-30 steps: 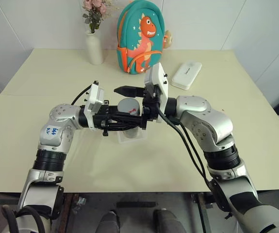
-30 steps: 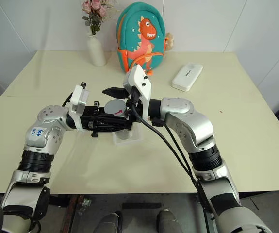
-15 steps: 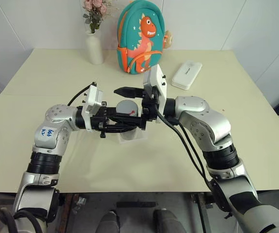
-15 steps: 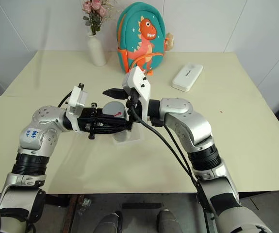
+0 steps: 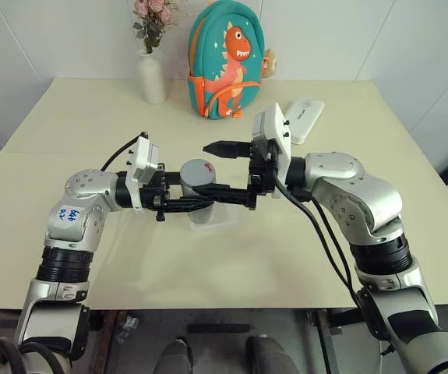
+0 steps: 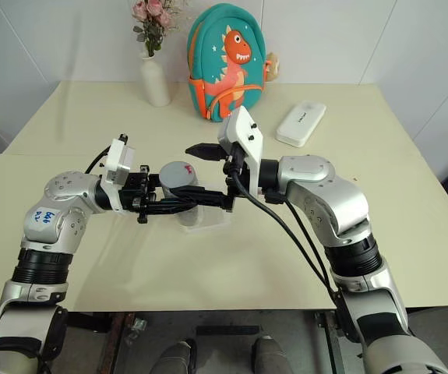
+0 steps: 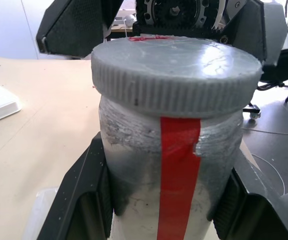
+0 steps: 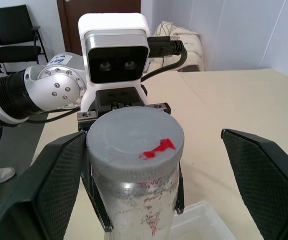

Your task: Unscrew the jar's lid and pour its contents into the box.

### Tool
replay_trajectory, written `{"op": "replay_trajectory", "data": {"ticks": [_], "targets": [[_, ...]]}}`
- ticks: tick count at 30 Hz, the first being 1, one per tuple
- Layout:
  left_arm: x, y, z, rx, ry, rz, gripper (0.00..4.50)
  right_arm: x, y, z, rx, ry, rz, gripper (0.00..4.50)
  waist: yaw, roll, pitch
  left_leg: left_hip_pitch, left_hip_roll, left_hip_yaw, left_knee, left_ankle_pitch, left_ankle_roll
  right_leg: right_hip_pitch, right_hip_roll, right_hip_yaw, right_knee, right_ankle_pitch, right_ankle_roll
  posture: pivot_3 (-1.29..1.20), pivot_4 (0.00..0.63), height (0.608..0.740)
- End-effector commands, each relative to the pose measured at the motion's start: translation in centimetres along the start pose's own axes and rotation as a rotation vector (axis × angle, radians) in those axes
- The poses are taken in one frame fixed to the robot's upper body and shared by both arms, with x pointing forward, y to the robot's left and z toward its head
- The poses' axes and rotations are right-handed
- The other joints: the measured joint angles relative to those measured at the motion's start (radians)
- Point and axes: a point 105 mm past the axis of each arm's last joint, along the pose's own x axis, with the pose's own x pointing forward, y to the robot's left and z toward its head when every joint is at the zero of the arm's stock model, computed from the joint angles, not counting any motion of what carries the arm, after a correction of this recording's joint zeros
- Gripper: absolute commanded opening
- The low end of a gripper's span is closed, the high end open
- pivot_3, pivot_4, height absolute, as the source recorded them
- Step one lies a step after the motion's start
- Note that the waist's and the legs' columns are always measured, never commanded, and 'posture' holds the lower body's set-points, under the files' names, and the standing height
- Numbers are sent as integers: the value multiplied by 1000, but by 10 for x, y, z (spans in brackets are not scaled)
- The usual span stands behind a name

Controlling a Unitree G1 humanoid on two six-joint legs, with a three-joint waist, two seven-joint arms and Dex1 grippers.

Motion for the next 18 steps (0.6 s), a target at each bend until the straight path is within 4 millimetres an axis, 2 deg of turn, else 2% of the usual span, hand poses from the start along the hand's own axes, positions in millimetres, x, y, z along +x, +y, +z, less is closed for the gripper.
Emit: {"op": "replay_trajectory", "data": {"ticks": [1,6,9,14,18], "targets": [[-1,-1,12,54,-22,-17,2001,-17,-5,14,-33,-24,-49,4462,1,0,0,0,0,0,0,0,0,0,0,0,0,0,0,0,150,740],[-4,4,10,42,-21,2,2001,-25,11,20,-15,-20,24,4462,1,0,0,0,0,0,0,0,0,0,0,0,-1,0,0,0,150,740],[-4,5,9,42,-19,6,2001,-24,10,25,-17,-38,19,4462,-2,0,0,0,0,0,0,0,0,0,0,0,0,0,0,0,150,740],[-1,6,11,42,-25,-7,2001,-12,7,38,-8,-124,-1,4462,-3,0,0,0,0,0,0,0,0,0,0,0,0,0,0,0,150,740],[4,6,12,47,-29,-25,2001,5,6,37,6,-152,-11,4462,0,0,0,0,0,0,0,0,0,0,0,0,0,0,0,0,150,740]]}}
